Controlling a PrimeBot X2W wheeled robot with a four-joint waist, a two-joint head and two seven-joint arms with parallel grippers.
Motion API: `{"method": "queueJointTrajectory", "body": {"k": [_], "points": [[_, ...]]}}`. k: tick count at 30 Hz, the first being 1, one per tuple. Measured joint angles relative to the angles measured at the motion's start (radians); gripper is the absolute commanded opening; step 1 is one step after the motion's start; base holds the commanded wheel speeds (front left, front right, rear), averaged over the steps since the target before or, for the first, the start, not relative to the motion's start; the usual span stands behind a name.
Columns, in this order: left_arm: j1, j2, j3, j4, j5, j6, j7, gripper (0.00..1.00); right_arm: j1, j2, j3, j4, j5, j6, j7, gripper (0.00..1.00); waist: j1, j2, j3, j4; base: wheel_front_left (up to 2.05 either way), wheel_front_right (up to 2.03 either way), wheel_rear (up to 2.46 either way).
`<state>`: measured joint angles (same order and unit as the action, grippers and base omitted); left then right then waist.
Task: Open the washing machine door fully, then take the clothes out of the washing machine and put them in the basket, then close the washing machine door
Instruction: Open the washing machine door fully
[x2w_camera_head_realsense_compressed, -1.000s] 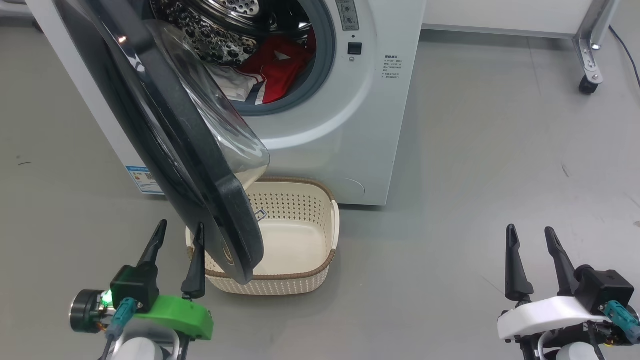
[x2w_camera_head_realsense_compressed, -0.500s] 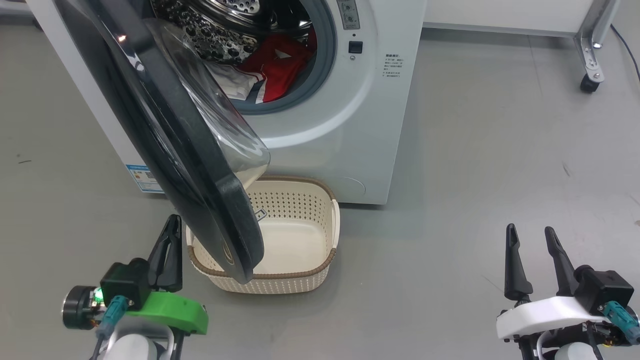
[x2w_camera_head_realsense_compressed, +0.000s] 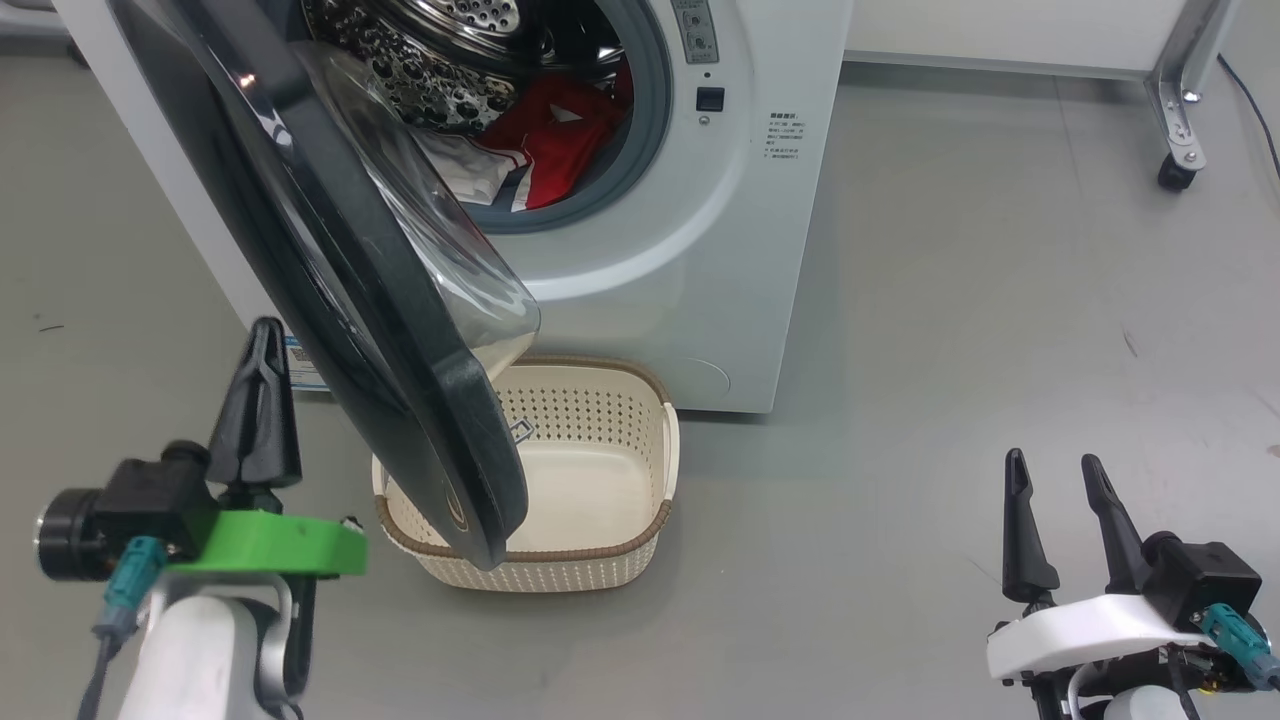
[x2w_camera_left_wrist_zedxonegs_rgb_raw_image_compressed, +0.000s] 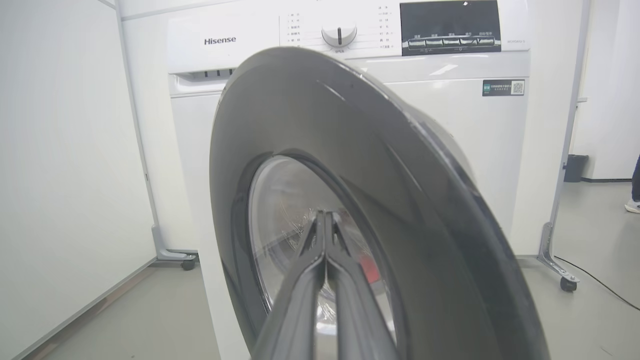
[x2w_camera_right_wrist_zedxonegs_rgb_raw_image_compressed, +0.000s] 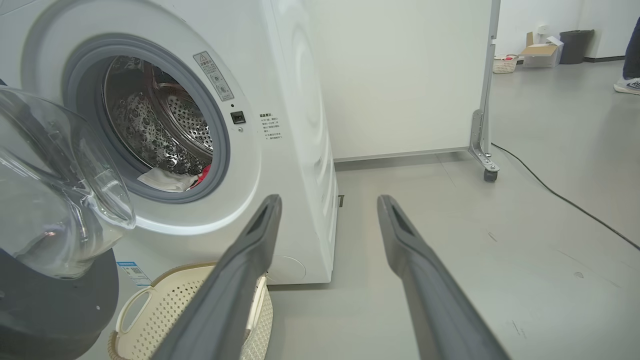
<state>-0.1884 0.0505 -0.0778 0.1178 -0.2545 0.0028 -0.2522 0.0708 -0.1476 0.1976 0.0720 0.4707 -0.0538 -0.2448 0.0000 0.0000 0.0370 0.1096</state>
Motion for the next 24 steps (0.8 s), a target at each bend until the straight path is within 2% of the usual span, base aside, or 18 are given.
{"method": "queueJointTrajectory", "body": {"k": [6,12,24], "points": [[-0.056,-0.002,0.04,-0.075,-0.033,0.001,-0.005,0.0,0.0,0.008,-0.001,0.009,-0.014,0.008,0.0,1.0,0.0,0.0,-0.003,-0.005,0.0,0.0,0.0],[-0.099,-0.003,0.04,-0.148,-0.032,0.001,-0.005,0.0,0.0,0.014,-0.004,0.017,-0.019,0.011,0.0,1.0,0.0,0.0,-0.008,-0.012,0.0,0.0,0.0],[-0.144,-0.003,-0.033,-0.237,0.003,-0.01,-0.004,0.0,0.0,0.025,-0.015,0.031,-0.026,0.022,0.0,1.0,0.0,0.0,-0.023,-0.025,0.0,0.0,0.0]]}}
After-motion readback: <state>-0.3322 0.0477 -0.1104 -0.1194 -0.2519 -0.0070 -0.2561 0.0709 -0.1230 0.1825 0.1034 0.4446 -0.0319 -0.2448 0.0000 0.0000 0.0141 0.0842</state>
